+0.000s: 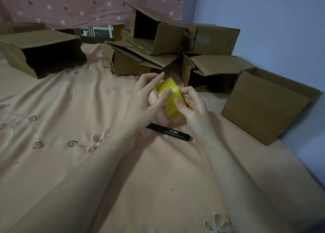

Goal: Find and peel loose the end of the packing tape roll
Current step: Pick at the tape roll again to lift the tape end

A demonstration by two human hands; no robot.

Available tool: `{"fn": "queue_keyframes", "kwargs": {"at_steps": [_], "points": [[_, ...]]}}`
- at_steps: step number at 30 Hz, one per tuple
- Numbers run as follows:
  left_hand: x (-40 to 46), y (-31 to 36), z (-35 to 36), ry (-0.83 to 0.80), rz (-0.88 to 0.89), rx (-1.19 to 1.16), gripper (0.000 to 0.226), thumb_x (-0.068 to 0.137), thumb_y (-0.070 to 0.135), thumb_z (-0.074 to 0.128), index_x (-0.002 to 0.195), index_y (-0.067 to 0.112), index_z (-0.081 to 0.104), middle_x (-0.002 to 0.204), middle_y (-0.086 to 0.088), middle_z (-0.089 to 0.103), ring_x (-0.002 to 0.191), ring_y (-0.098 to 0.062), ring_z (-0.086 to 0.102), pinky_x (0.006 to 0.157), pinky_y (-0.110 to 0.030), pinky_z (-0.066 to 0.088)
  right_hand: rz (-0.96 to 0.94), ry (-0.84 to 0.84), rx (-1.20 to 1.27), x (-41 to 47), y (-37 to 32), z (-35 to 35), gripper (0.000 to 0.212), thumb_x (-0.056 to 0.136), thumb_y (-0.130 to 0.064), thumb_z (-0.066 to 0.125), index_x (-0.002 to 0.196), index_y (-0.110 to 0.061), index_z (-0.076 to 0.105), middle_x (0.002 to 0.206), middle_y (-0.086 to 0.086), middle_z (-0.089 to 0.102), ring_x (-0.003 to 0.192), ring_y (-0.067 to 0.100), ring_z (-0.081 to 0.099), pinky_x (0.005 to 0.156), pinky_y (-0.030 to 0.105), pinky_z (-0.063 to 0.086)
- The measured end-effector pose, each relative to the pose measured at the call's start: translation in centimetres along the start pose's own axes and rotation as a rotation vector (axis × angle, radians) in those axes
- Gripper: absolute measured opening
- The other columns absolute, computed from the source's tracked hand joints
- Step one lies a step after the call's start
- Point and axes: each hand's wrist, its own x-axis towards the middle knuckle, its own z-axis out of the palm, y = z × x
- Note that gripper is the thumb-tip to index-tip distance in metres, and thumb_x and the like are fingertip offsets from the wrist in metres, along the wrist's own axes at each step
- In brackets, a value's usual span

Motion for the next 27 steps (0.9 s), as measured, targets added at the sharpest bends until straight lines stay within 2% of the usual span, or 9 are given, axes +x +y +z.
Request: {"fn": "queue_keyframes", "kwargs": {"at_steps": [3, 6, 8, 13, 17, 20, 22, 25, 27], "points": [[-0.1, -0.2, 0.2, -0.019, -0.044, -0.04, 0.065, 0.082, 0.056, 0.055, 0.137, 0.022, 0.049, 0.127, 0.009, 0.046, 0.123, -0.004, 0.043, 0.102, -0.007, 0.03, -0.024, 0.04, -0.02, 0.1, 0.0, -0.1, 0.004, 0.093, -0.007, 0.053, 0.095, -0.005, 0.05, 0.083, 0.004, 0.065, 0.074, 0.009, 0.06, 0.062, 0.023, 0.051], [-0.1, -0.3, 0.3, 0.001, -0.037, -0.079, 0.062, 0.082, 0.05, 0.064, 0.135, 0.021, 0.053, 0.129, 0.006, 0.047, 0.123, -0.003, 0.043, 0.1, -0.006, 0.03, -0.04, 0.056, -0.037, 0.1, 0.1, 0.0, 0.005, 0.093, -0.007, 0.055, 0.095, -0.008, 0.05, 0.083, 0.001, 0.066, 0.075, 0.006, 0.061, 0.065, 0.024, 0.054], [-0.1, -0.3, 0.2, 0.023, -0.019, -0.085, 0.057, 0.082, 0.043, 0.067, 0.133, 0.02, 0.055, 0.128, 0.003, 0.047, 0.122, -0.004, 0.044, 0.099, -0.005, 0.031, -0.049, 0.063, -0.049, 0.1, 0.1, 0.0, 0.007, 0.092, -0.006, 0.056, 0.096, -0.008, 0.05, 0.083, 0.0, 0.067, 0.076, 0.008, 0.063, 0.068, 0.029, 0.056], [-0.2, 0.0, 0.1, 0.071, 0.011, -0.066, 0.052, 0.082, 0.043, 0.067, 0.128, 0.021, 0.06, 0.123, 0.003, 0.051, 0.115, -0.006, 0.049, 0.098, -0.008, 0.035, -0.059, 0.083, -0.085, 0.1, 0.2, 0.0, 0.014, 0.09, -0.007, 0.059, 0.099, -0.004, 0.049, 0.09, 0.008, 0.069, 0.084, 0.019, 0.067, 0.074, 0.038, 0.059], [-0.2, 0.2, 0.2, 0.11, 0.036, -0.062, 0.046, 0.082, 0.039, 0.069, 0.123, 0.019, 0.063, 0.119, 0.001, 0.054, 0.109, -0.008, 0.053, 0.095, -0.012, 0.039, -0.059, 0.1, -0.096, 0.1, 0.2, 0.0, 0.014, 0.089, -0.01, 0.061, 0.097, -0.006, 0.05, 0.094, 0.011, 0.07, 0.087, 0.021, 0.068, 0.076, 0.037, 0.059], [-0.2, 0.3, 0.3, 0.138, 0.065, -0.056, 0.041, 0.081, 0.038, 0.069, 0.117, 0.019, 0.067, 0.116, 0.001, 0.056, 0.104, -0.011, 0.056, 0.092, -0.017, 0.044, -0.064, 0.112, -0.105, 0.1, 0.3, 0.1, 0.013, 0.089, -0.011, 0.062, 0.094, -0.01, 0.05, 0.094, 0.014, 0.07, 0.087, 0.025, 0.068, 0.077, 0.043, 0.059], [-0.1, 0.5, 0.2, 0.131, 0.045, -0.056, 0.041, 0.081, 0.038, 0.071, 0.116, 0.018, 0.068, 0.116, 0.002, 0.057, 0.107, -0.01, 0.056, 0.091, -0.015, 0.043, -0.059, 0.118, -0.105, 0.1, 0.4, 0.0, 0.013, 0.089, -0.01, 0.062, 0.093, -0.009, 0.05, 0.093, 0.017, 0.069, 0.086, 0.029, 0.068, 0.077, 0.046, 0.058], [-0.1, 0.7, -0.1, 0.096, -0.001, -0.081, 0.041, 0.084, 0.034, 0.071, 0.122, 0.021, 0.063, 0.121, 0.005, 0.053, 0.115, -0.006, 0.052, 0.095, -0.016, 0.041, -0.064, 0.106, -0.151, 0.2, 0.5, -0.2, 0.014, 0.088, -0.008, 0.062, 0.092, -0.004, 0.049, 0.087, 0.018, 0.068, 0.081, 0.029, 0.066, 0.073, 0.042, 0.056], [0.1, 0.8, -0.2, 0.093, 0.005, -0.108, 0.037, 0.088, 0.034, 0.066, 0.122, 0.023, 0.063, 0.123, 0.005, 0.052, 0.119, -0.008, 0.05, 0.099, -0.022, 0.042, -0.075, 0.071, -0.207, 0.1, 0.5, -0.1, 0.012, 0.088, -0.005, 0.061, 0.089, -0.006, 0.049, 0.079, 0.011, 0.065, 0.074, 0.017, 0.063, 0.069, 0.032, 0.054]]}}
